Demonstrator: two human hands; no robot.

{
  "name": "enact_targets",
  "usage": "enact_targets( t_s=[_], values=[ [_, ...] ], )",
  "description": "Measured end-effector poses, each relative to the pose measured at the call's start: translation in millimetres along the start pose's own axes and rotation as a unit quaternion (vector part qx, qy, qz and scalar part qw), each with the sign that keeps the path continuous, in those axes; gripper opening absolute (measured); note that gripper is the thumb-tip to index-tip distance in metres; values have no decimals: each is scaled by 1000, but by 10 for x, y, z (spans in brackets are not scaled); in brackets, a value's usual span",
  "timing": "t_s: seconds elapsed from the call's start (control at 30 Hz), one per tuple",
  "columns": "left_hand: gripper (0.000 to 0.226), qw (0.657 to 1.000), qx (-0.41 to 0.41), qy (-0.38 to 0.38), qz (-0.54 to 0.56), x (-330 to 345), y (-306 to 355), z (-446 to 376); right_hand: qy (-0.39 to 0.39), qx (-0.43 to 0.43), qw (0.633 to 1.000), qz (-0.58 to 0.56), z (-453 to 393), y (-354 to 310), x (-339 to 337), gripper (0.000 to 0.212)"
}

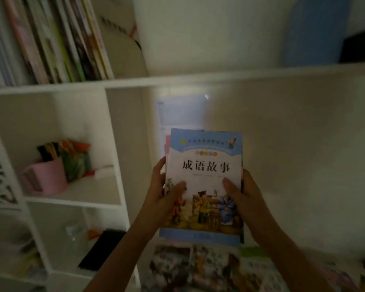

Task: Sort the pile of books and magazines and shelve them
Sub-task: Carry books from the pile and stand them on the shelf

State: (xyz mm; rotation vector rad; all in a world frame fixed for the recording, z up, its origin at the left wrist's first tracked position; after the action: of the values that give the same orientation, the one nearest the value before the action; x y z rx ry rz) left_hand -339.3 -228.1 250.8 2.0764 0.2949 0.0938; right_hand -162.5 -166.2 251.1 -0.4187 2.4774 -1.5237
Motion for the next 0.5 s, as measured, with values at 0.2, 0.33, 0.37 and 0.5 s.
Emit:
enact_targets(
  t_s=[0.2, 0.33, 0.37, 0.5],
  values=[
    [62, 987, 148, 38, -47, -554, 1171, -399, -6, -143, 990, 7, -476, -1111, 412, 27],
    [57, 970, 225, 59, -77, -860, 1696, -739, -14, -192, 981, -8, -953, -1658, 698, 23],
    [58, 965, 237, 68, -85, -934, 1773, -858, -18, -197, 980, -11, -1099, -1768, 768, 24],
    [66, 951, 274, 89, -115, -1123, 1938, -1382, -24, -179, 984, -9, -1769, -2100, 1001, 33]
  ],
)
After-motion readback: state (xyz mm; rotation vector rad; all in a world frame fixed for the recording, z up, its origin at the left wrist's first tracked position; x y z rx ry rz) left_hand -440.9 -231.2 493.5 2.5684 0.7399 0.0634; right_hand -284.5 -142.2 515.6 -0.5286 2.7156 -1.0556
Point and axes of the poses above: each hand's wrist, its own z-axis away from the middle knuckle, its own x-axis out of the palm, y = z × x, the point moved 2 cm from there along -z, towards the middle knuckle, and after that the axes turned 2 degrees about -y, right-handed, at the moved point
